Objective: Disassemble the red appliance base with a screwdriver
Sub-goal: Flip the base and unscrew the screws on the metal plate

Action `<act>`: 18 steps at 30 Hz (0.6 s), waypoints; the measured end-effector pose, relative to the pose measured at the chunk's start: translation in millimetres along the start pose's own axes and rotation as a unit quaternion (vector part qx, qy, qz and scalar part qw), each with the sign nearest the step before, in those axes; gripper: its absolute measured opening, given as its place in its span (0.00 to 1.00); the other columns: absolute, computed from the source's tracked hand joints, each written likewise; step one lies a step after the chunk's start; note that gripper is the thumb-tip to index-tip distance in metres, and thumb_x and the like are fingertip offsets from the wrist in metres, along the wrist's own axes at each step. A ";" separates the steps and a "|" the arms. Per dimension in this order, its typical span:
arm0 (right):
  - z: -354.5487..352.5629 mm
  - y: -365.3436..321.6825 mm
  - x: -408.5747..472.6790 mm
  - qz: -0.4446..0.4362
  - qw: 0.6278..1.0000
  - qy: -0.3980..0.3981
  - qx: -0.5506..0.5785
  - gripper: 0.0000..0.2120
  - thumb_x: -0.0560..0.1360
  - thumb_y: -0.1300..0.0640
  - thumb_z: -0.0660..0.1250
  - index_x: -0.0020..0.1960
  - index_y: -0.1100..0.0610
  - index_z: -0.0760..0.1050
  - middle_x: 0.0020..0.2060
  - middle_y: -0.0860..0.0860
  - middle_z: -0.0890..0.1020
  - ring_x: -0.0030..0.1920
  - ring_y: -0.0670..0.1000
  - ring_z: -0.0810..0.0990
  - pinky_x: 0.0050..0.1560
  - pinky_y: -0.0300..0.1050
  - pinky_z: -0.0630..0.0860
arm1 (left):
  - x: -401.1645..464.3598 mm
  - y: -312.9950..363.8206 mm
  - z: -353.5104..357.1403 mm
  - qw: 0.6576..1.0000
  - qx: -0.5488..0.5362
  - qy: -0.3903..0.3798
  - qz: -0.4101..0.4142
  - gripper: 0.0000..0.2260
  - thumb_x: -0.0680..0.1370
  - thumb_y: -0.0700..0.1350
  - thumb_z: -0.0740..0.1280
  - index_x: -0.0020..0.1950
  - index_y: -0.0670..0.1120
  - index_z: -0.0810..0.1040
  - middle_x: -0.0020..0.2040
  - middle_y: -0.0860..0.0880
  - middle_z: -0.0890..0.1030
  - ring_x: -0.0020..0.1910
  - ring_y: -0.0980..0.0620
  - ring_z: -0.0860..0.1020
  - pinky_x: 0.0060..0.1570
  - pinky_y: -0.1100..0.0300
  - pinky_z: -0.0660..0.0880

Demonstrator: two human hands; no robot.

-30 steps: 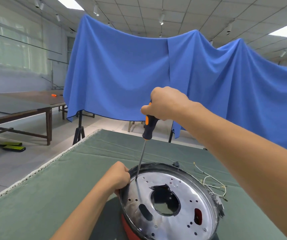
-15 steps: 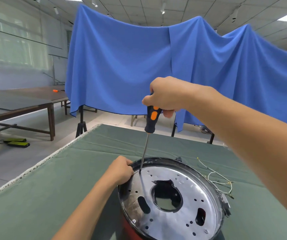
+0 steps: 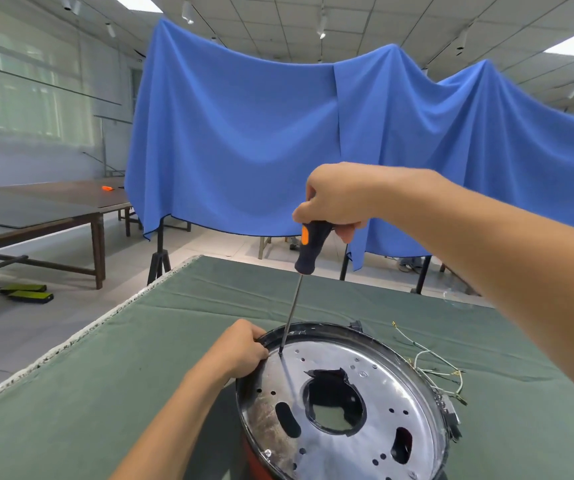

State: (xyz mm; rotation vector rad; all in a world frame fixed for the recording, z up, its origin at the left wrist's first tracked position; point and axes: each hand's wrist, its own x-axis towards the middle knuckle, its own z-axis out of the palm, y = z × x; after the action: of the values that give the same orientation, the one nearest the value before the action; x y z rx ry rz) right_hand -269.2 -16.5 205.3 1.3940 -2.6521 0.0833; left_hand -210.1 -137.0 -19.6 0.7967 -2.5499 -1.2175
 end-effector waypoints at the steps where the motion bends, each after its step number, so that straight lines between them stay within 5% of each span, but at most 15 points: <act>1: -4.3 0.8 -1.0 -0.005 0.999 -0.027 0.044 0.05 0.77 0.55 0.63 0.45 0.56 0.74 0.33 0.53 0.83 0.27 0.49 0.78 0.28 0.39 0.75 | -0.9 0.0 -0.9 1.000 -0.003 -0.009 0.003 0.15 0.74 0.35 0.64 0.28 0.47 0.72 0.29 0.49 0.73 0.32 0.50 0.70 0.35 0.62 0.67; 4: -7.0 4.4 -5.7 0.010 0.990 -0.057 0.131 0.05 0.75 0.58 0.65 0.50 0.55 0.72 0.44 0.55 0.83 0.37 0.53 0.83 0.32 0.45 0.82 | -4.4 3.7 -1.8 0.998 -0.006 -0.053 0.025 0.09 0.75 0.36 0.64 0.35 0.44 0.78 0.34 0.48 0.75 0.34 0.51 0.72 0.37 0.62 0.68; 6: -2.9 4.7 -6.8 0.045 0.991 -0.042 0.118 0.12 0.74 0.49 0.67 0.50 0.56 0.72 0.42 0.55 0.83 0.35 0.55 0.85 0.28 0.45 0.80 | -6.9 7.4 -0.8 0.997 -0.006 -0.074 0.035 0.08 0.75 0.36 0.64 0.39 0.45 0.80 0.35 0.48 0.76 0.34 0.52 0.73 0.37 0.63 0.69; 9: 2.6 2.1 -9.9 0.080 0.995 0.051 -0.022 0.23 0.76 0.37 0.60 0.39 0.57 0.70 0.30 0.52 0.80 0.23 0.52 0.80 0.28 0.39 0.70 | -7.3 9.2 0.1 0.997 0.008 -0.067 0.033 0.14 0.74 0.35 0.64 0.30 0.48 0.77 0.29 0.51 0.75 0.30 0.54 0.71 0.32 0.66 0.68; 12: 4.1 -1.3 -9.4 0.035 0.998 0.057 -0.017 0.15 0.79 0.53 0.60 0.36 0.59 0.69 0.22 0.52 0.77 0.19 0.48 0.74 0.24 0.37 0.71 | -6.8 10.0 1.4 0.997 0.058 -0.037 0.035 0.12 0.73 0.37 0.64 0.30 0.47 0.76 0.31 0.50 0.76 0.33 0.50 0.71 0.35 0.62 0.69; 14: -3.5 -6.4 -13.0 0.020 0.995 -0.013 0.094 0.07 0.78 0.59 0.63 0.45 0.63 0.74 0.34 0.56 0.82 0.28 0.51 0.80 0.28 0.41 0.80 | -8.6 14.0 3.9 0.994 0.094 -0.009 0.048 0.07 0.73 0.38 0.63 0.44 0.46 0.81 0.43 0.46 0.81 0.44 0.46 0.77 0.46 0.58 0.75; 16: -9.8 -9.6 -17.1 0.025 0.986 -0.070 0.152 0.09 0.76 0.61 0.63 0.55 0.64 0.73 0.45 0.59 0.82 0.36 0.55 0.80 0.38 0.49 0.83 | -11.9 20.0 6.1 0.992 0.106 0.022 0.059 0.15 0.73 0.38 0.62 0.56 0.49 0.79 0.53 0.46 0.81 0.53 0.45 0.77 0.54 0.53 0.75; 18: -6.5 -11.4 -18.7 0.046 0.987 -0.062 0.140 0.11 0.74 0.59 0.64 0.55 0.62 0.73 0.45 0.57 0.82 0.37 0.54 0.80 0.36 0.51 0.83 | -15.2 25.0 7.5 0.991 0.099 0.040 0.078 0.20 0.72 0.36 0.60 0.59 0.53 0.77 0.55 0.47 0.80 0.55 0.44 0.76 0.55 0.51 0.75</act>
State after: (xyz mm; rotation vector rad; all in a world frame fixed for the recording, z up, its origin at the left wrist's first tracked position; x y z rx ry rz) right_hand -248.7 -7.0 208.7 1.3922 -2.8990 0.4080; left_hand -209.9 -110.8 -4.5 0.6556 -2.6379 -0.8803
